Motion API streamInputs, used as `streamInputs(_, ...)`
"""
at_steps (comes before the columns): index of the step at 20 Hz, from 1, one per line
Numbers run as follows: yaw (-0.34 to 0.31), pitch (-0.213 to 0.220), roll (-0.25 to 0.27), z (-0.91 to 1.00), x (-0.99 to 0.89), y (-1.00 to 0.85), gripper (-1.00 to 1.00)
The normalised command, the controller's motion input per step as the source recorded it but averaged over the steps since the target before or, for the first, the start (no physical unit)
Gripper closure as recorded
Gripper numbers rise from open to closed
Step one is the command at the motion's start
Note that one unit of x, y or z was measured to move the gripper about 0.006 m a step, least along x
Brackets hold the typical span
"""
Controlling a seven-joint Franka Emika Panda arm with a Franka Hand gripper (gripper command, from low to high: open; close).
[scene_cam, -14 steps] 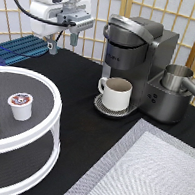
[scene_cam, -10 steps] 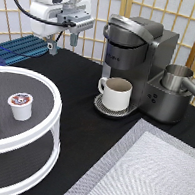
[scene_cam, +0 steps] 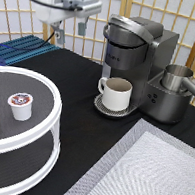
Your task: Make coffee
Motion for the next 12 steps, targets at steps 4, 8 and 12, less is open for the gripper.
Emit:
streamInputs(4,0.053,0.118,0.106,0.88,0.91,0.02,-1.0)
streamInputs(8,0.035,0.15,0.124,0.73,0.86,0.0,-1.0)
streamInputs(12,0.029,0.159,0.163,0.29,0.73,-0.11,-1.0)
